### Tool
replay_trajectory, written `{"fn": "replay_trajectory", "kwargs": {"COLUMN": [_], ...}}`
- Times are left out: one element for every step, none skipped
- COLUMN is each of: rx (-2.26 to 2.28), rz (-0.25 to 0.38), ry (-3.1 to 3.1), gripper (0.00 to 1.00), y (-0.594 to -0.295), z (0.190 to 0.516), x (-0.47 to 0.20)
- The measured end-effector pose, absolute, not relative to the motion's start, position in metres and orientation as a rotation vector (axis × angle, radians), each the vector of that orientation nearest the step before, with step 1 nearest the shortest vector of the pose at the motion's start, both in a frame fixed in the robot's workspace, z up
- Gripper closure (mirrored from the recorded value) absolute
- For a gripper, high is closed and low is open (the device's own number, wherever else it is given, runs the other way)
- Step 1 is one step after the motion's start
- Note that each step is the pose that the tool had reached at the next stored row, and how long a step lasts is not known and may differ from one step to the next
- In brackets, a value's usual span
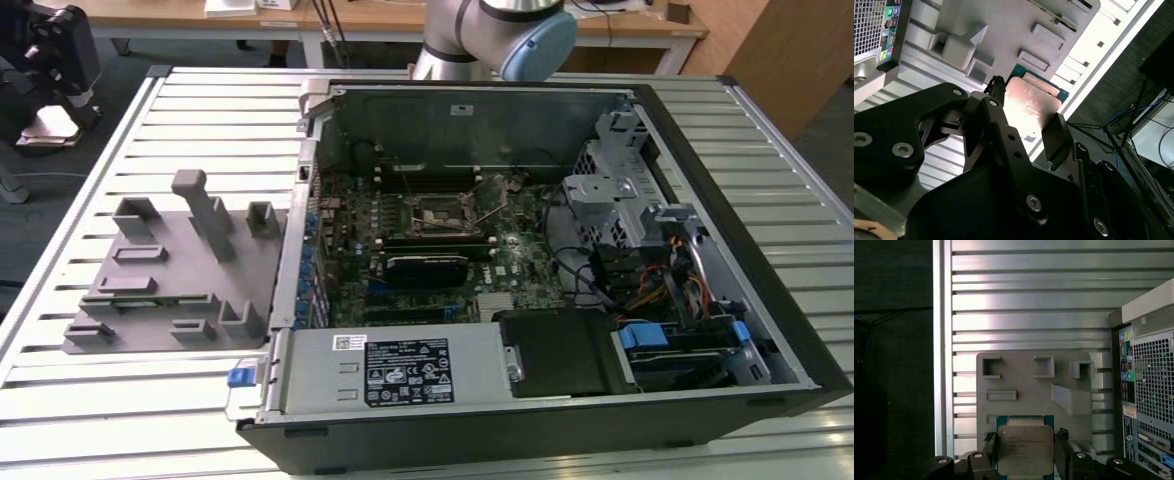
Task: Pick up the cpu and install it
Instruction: 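Pick up the cpu and move it towards the insertion slot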
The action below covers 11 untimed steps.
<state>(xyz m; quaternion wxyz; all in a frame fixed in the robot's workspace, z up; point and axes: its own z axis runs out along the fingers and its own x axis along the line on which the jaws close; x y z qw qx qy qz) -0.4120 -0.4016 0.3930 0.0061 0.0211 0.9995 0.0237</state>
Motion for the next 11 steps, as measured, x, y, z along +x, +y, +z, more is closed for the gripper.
{"fn": "replay_trajectory", "kwargs": {"rx": [0.066,0.066,0.066,0.066,0.066,0.066,0.066,0.066,0.066,0.066,0.066], "rz": [0.074,0.074,0.074,0.074,0.074,0.074,0.074,0.074,0.074,0.074,0.074], "ry": [3.128,3.128,3.128,3.128,3.128,3.128,3.128,3.128,3.128,3.128,3.128], "gripper": [0.46,0.46,0.46,0.46,0.46,0.46,0.46,0.46,0.46,0.46,0.46], "y": [-0.4016,-0.4016,-0.4016,-0.4016,-0.4016,-0.4016,-0.4016,-0.4016,-0.4016,-0.4015,-0.4015], "z": [0.393,0.3931,0.393,0.393,0.393,0.393,0.393,0.393,0.393,0.393,0.393], "x": [-0.4114,-0.4109,-0.4103,-0.4097,-0.4091,-0.4085,-0.4079,-0.4074,-0.4069,-0.4064,-0.4059]}}
